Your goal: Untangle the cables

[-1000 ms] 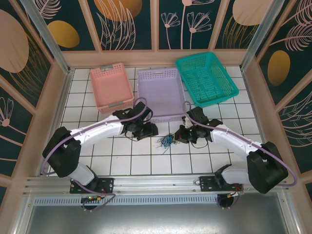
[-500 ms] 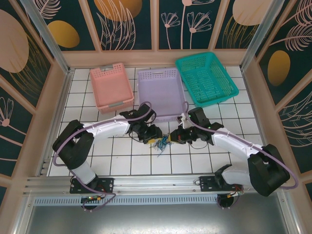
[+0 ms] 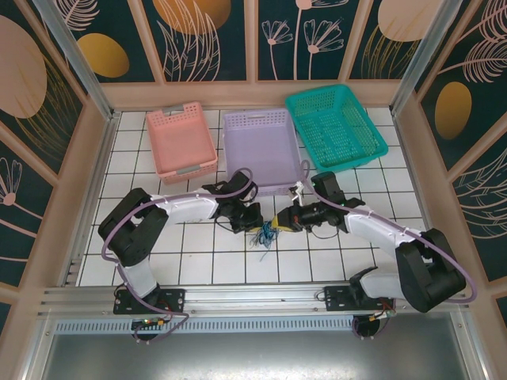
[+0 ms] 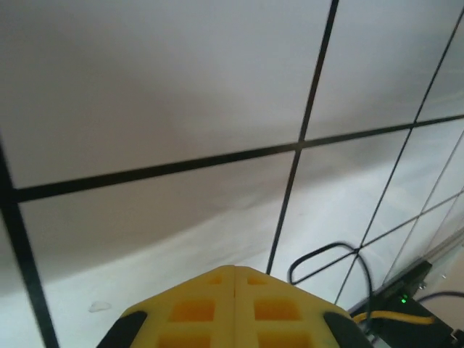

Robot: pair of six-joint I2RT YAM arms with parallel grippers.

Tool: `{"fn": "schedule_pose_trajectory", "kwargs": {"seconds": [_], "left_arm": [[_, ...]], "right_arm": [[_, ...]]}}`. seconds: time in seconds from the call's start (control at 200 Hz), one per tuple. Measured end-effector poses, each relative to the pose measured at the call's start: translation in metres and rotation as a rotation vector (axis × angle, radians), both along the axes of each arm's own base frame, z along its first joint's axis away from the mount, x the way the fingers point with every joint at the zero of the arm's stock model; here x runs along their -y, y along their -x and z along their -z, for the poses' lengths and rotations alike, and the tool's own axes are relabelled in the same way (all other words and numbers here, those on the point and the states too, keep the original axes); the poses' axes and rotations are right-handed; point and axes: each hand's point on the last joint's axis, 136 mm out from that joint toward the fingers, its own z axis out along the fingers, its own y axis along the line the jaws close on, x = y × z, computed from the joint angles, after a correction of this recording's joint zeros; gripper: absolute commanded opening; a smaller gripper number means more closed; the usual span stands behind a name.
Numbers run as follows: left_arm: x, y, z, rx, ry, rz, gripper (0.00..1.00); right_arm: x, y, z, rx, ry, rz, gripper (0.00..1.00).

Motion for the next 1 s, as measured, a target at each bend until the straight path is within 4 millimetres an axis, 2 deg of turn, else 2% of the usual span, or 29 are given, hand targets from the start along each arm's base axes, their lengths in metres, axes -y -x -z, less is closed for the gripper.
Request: {"fn": "schedule_pose_trajectory", "kwargs": {"seconds": [0.165,0.37,0.51,0.631,0.816,1.001], "left_arm": [[-0.023,-0.006,0.003,0.058,-0.126,-0.029,0.0],[-0.036,-0.011,-0.018,0.126,-0.159,-0.056,0.0],[-0.024,-0.008,-0.032,0.147,-0.07,-0.017,0.28],[-0.016,0.005,-0.039,0.156,0.024,0.049,0.52],[-0.002,0.022,-0.05,0.205,0.104,0.188,0.59],[0.015,0.042,-0.054,0.269,0.102,0.314,0.59]], "right_arm": [[0.017,-0.004,0.012,-0.025,0.054,0.04,0.0],[0.028,0.001,0.026,-0.047,0.134,0.056,0.0],[0.029,-0.005,0.025,-0.073,0.131,0.096,0.0],[0.031,-0.018,0.027,-0.147,0.134,0.194,0.0],[0.036,-0.026,0.041,-0.289,0.184,0.311,0.0],[0.046,-0.028,0.055,-0.412,0.229,0.397,0.0]]}}
